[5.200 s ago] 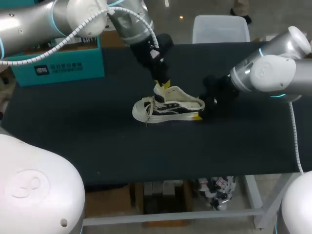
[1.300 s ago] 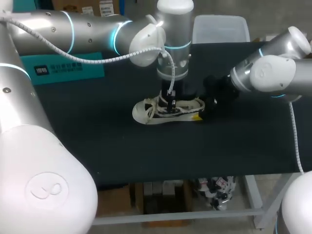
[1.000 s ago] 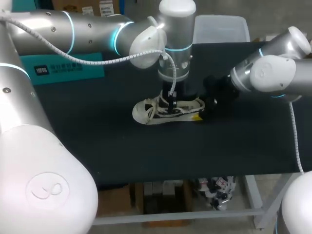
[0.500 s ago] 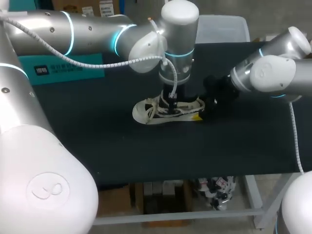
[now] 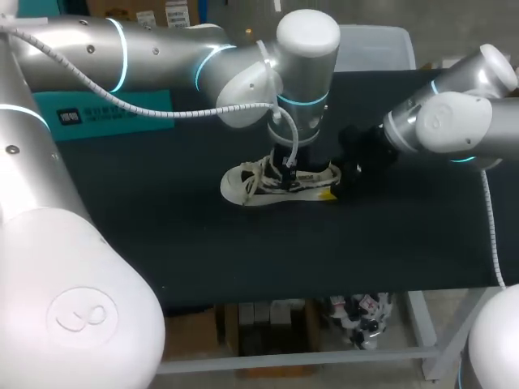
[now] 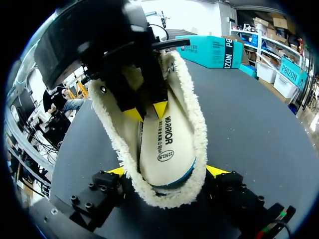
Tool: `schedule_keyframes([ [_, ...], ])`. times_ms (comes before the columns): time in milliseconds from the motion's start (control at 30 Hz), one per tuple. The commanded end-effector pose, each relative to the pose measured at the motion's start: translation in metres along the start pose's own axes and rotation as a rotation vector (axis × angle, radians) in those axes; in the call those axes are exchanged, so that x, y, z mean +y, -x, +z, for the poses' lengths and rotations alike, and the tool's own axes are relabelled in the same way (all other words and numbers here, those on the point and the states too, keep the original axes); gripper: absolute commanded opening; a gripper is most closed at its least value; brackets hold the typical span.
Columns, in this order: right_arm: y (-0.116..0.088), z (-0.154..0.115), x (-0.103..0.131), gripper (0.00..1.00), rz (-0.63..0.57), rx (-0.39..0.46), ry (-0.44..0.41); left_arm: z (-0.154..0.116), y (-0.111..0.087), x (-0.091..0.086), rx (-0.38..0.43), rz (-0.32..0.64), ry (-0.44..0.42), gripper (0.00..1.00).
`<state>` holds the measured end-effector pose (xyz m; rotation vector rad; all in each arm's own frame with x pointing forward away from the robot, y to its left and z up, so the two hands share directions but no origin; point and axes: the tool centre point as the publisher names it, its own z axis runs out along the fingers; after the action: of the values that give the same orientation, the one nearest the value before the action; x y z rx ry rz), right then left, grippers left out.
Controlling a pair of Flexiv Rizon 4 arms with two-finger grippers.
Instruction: Open the shoe tongue, take the insole out of the shoe, put the insole back into the shoe, and pack the shoe into the shoebox
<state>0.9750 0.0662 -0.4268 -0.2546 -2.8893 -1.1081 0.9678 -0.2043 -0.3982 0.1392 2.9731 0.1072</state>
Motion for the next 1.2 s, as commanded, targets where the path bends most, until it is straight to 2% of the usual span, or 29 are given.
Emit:
schedule_keyframes([
  [33,-0.001,0.004,-0.006,0.0,-0.001,-0.001,0.002,0.061,0.005,-0.004,-0.034,-0.002,0.012,0.34],
  [600,-0.001,0.004,-0.006,0.0,-0.001,-0.001,0.002,0.068,0.037,-0.008,-0.074,0.008,-0.021,0.31],
  [633,-0.001,0.004,-0.006,0.0,-0.001,-0.001,0.002,0.068,0.038,-0.008,-0.076,0.009,-0.022,0.28],
  [667,-0.001,0.004,-0.006,0.0,-0.001,-0.001,0.002,0.068,0.04,-0.009,-0.079,0.008,-0.025,0.09],
  [700,-0.001,0.004,-0.006,0.0,-0.001,-0.001,0.002,0.068,0.041,-0.009,-0.08,0.008,-0.028,0.0],
  [900,-0.001,0.004,-0.006,0.0,-0.001,-0.001,0.002,0.061,0.046,-0.009,-0.09,0.011,-0.056,0.0],
  [1200,-0.001,0.004,-0.006,0.0,-0.001,-0.001,0.002,0.031,0.043,-0.01,-0.108,0.039,-0.12,0.0],
])
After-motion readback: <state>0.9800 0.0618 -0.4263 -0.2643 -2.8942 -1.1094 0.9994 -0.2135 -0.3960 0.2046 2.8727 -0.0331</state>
